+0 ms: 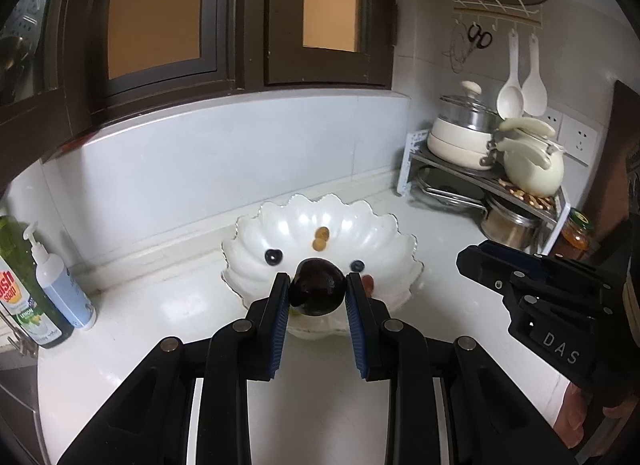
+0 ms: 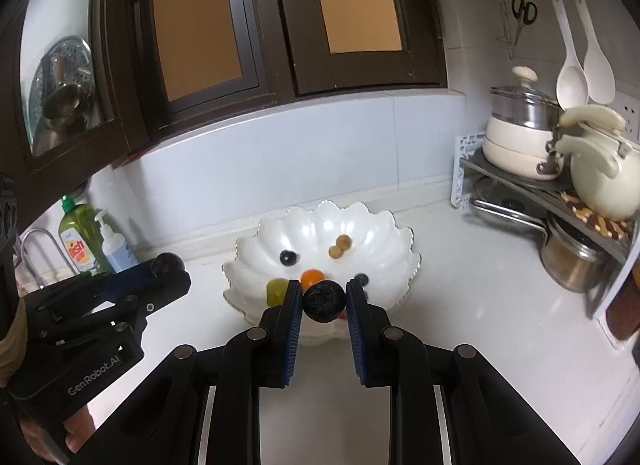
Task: Organize fruits
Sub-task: 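Carry the dark plum and small dark berry with both grippers over the white bowl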
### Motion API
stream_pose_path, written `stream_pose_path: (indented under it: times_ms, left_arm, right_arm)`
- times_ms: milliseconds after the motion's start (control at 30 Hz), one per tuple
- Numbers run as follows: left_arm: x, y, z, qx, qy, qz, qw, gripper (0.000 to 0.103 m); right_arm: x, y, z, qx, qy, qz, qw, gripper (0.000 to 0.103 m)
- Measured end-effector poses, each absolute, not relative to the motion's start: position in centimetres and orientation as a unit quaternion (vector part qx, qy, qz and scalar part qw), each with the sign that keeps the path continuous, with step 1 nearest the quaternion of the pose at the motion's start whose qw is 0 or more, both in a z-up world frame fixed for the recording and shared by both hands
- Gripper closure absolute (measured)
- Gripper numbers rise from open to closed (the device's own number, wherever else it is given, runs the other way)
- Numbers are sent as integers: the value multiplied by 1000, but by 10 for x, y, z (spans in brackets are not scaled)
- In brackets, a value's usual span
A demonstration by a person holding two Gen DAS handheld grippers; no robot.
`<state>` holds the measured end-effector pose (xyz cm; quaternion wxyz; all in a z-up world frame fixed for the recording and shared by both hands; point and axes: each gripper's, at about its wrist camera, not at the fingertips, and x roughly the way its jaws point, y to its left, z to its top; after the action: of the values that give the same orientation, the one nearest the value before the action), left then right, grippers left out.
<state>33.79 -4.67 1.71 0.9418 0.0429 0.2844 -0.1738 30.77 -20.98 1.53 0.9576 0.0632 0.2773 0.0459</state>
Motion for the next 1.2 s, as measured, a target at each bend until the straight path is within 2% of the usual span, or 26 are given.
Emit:
stream_pose_path:
  times_ms: [667, 1200]
  left_arm:
    - [396, -62, 32, 50, 297, -172, 938, 75]
    - [465, -73, 17, 60, 350, -159, 921, 75]
  right_arm:
    - [376, -209, 31, 70, 289, 48, 954, 79]
    - [450, -209, 14, 54, 355, 47, 932, 79]
